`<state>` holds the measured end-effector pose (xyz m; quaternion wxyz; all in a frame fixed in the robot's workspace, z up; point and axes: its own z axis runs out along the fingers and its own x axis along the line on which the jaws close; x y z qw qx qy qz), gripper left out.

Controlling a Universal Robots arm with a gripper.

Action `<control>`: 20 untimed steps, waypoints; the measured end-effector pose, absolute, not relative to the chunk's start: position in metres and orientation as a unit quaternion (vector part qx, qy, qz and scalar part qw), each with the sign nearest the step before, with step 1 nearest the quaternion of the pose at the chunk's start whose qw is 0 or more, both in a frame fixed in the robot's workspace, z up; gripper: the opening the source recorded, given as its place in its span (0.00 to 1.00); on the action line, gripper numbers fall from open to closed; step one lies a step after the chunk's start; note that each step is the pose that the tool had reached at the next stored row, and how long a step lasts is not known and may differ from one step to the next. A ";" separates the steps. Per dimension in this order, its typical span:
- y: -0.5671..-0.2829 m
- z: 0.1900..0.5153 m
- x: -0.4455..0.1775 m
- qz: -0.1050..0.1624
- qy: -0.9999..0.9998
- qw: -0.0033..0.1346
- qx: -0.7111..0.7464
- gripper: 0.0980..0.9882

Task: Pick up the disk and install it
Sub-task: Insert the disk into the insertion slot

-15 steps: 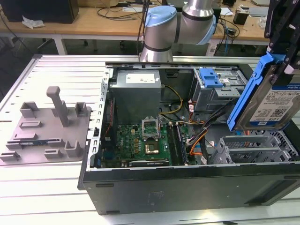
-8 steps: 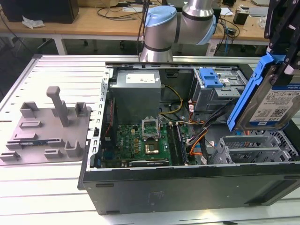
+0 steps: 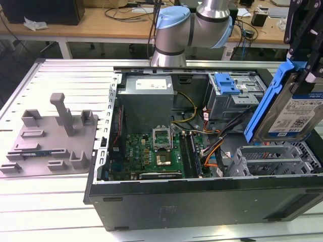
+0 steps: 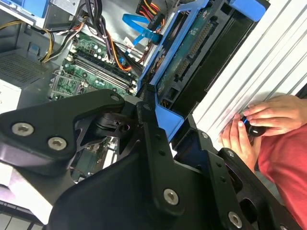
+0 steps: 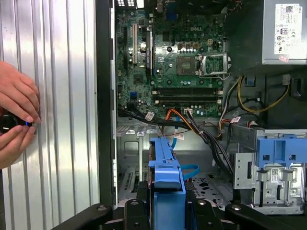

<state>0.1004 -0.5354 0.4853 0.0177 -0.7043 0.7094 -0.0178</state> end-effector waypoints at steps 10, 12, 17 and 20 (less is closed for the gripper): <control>-0.536 0.482 0.100 -0.018 0.709 0.018 -0.704 0.30; -0.537 0.480 0.100 -0.018 0.709 0.018 -0.705 0.30; -0.539 0.479 0.100 -0.018 0.709 0.018 -0.705 0.30; -0.540 0.478 0.100 -0.018 0.709 0.018 -0.705 0.30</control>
